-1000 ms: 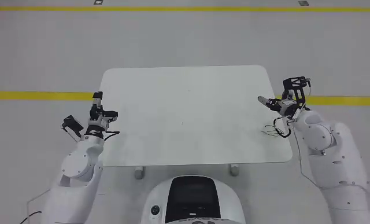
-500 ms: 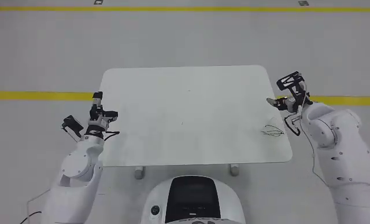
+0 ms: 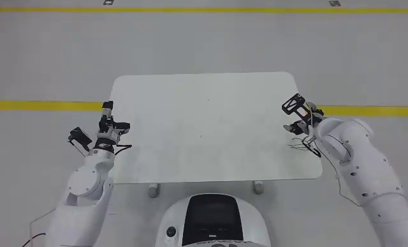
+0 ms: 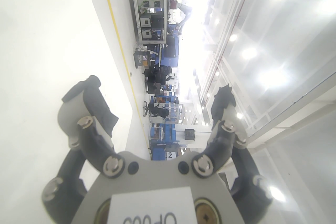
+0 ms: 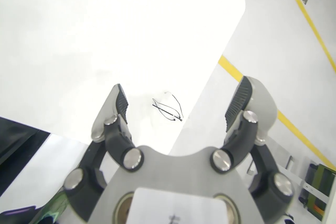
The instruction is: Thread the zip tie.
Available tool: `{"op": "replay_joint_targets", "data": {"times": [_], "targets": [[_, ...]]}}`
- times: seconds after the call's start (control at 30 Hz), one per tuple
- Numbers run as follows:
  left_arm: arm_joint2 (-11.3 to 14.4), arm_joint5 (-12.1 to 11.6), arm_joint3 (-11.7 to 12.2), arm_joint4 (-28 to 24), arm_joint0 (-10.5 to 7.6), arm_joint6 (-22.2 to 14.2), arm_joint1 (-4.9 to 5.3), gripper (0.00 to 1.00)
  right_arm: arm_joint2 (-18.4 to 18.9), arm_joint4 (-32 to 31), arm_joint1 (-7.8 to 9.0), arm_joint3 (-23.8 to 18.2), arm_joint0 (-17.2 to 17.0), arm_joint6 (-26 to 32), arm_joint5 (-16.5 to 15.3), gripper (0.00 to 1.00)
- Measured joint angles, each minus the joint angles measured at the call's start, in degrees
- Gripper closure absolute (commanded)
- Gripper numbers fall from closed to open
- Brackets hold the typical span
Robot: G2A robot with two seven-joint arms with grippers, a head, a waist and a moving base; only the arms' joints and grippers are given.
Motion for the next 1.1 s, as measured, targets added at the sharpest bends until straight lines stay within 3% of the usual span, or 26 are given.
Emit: {"op": "replay_joint_targets", "data": {"times": [0.17,0.3,0.53,0.6,1.0,1.1], "targets": [[0.0,0.0,0.0,0.0,0.0,0.0,0.0,0.0,0.0,0.0,0.04,0.6,0.0,-0.1,0.0,0.0],[0.0,0.0,0.0,0.0,0.0,0.0,0.0,0.0,0.0,3.2,0.57,3.9,1.2,1.6,0.0,0.0],[0.0,0.0,0.0,0.0,0.0,0.0,0.0,0.0,-5.7,13.0,2.87,10.2,6.4,9.5,0.0,0.0],[0.0,0.0,0.0,0.0,0.0,0.0,0.0,0.0,-7.4,14.2,3.62,11.5,7.8,9.4,0.0,0.0],[0.0,0.0,0.0,0.0,0.0,0.0,0.0,0.0,-7.6,14.8,3.75,11.8,7.9,8.9,0.0,0.0],[0.0,0.0,0.0,0.0,0.0,0.0,0.0,0.0,-7.3,17.4,4.2,12.8,7.1,8.2,0.0,0.0]]}}
